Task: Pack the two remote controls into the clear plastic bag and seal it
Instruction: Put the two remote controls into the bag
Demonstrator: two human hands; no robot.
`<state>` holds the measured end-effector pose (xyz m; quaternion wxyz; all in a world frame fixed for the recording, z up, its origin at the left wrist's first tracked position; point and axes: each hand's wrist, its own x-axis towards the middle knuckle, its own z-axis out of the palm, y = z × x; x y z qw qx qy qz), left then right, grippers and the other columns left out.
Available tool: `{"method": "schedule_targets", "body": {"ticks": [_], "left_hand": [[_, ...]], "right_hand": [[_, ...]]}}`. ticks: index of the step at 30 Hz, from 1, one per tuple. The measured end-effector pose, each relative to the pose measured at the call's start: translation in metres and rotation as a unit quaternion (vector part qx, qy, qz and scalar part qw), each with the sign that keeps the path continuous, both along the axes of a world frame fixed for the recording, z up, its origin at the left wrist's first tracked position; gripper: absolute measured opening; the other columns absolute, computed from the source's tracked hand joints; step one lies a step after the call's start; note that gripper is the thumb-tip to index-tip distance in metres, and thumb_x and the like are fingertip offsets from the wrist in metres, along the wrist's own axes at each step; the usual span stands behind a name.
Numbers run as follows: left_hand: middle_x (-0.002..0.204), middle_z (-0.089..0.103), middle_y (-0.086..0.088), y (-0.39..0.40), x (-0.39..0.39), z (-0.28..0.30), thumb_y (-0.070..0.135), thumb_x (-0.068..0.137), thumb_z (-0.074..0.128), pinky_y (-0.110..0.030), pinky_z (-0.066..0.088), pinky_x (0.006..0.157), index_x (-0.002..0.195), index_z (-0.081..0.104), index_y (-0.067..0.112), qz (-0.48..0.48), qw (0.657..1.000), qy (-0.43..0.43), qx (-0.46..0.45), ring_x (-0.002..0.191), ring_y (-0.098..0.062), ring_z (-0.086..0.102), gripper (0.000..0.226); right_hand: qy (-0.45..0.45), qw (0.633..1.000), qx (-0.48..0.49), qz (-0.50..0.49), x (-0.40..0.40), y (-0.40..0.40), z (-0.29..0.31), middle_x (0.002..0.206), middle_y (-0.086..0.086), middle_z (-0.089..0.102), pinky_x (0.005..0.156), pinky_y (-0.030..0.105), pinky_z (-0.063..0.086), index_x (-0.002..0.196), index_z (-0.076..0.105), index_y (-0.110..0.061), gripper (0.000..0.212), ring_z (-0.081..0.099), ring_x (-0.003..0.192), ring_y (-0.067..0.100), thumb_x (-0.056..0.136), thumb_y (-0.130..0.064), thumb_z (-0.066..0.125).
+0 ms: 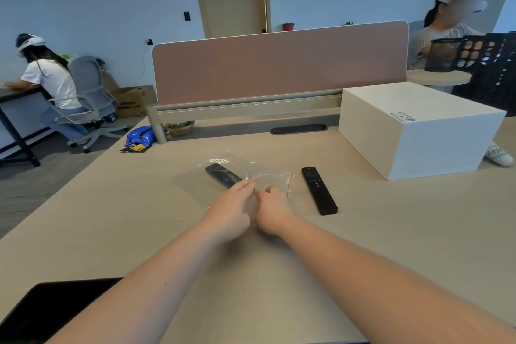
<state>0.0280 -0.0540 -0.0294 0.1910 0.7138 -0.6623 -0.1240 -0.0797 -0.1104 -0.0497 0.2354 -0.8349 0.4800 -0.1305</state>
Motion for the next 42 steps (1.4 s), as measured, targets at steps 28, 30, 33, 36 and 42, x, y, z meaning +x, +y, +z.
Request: {"method": "schedule_targets", "body": {"ticks": [28, 30, 33, 36, 42], "left_hand": [[0.158, 0.010, 0.008, 0.007, -0.020, 0.012, 0.000, 0.083, 0.038, -0.032, 0.028, 0.115, 0.147, 0.015, 0.021, 0.015, 0.999, -0.045, 0.012, 0.144, -0.014, 0.017, 0.071], [0.158, 0.009, 0.004, 0.006, -0.021, 0.012, -0.001, 0.083, 0.039, -0.031, 0.023, 0.117, 0.147, 0.014, 0.017, 0.014, 0.999, -0.038, 0.016, 0.145, -0.015, 0.014, 0.071], [0.158, 0.009, 0.000, 0.005, -0.023, 0.014, 0.001, 0.084, 0.044, -0.030, 0.019, 0.117, 0.147, 0.012, 0.011, 0.013, 0.999, -0.023, 0.028, 0.145, -0.018, 0.014, 0.071], [0.159, 0.006, -0.001, 0.005, -0.025, 0.016, 0.002, 0.084, 0.045, -0.033, 0.021, 0.117, 0.147, 0.009, 0.011, 0.029, 0.999, -0.012, 0.041, 0.145, -0.020, 0.013, 0.074], [0.146, 0.027, 0.002, 0.007, -0.027, 0.022, 0.006, 0.077, 0.048, -0.036, 0.046, 0.092, 0.129, 0.036, 0.009, 0.058, 0.997, -0.026, 0.039, 0.124, -0.025, 0.044, 0.054]], "right_hand": [[-0.175, 0.951, -0.049, -0.250, -0.106, 0.006, 0.029, 0.095, 0.014, 0.065, 0.078, 0.034, 0.051, 0.121, 0.054, -0.016, 0.031, 0.051, 0.109, 0.032, 0.091, -0.012, 0.046], [-0.237, 0.946, -0.060, -0.213, -0.106, 0.016, 0.038, 0.103, 0.010, 0.067, 0.086, 0.042, 0.053, 0.125, 0.054, -0.020, 0.035, 0.055, 0.107, 0.031, 0.091, -0.015, 0.050], [-0.251, 0.955, -0.093, -0.129, -0.106, 0.031, 0.048, 0.110, 0.006, 0.067, 0.095, 0.035, 0.048, 0.129, 0.055, -0.018, 0.037, 0.054, 0.110, 0.026, 0.092, -0.014, 0.053], [-0.209, 0.969, -0.121, -0.057, -0.109, 0.038, 0.051, 0.115, 0.004, 0.066, 0.088, 0.022, 0.038, 0.130, 0.054, -0.017, 0.037, 0.050, 0.111, 0.023, 0.093, -0.014, 0.053], [-0.172, 0.975, -0.142, -0.020, -0.119, 0.043, 0.053, 0.116, 0.002, 0.067, 0.087, 0.018, 0.032, 0.127, 0.057, -0.017, 0.036, 0.042, 0.097, 0.015, 0.091, -0.010, 0.055]]}}
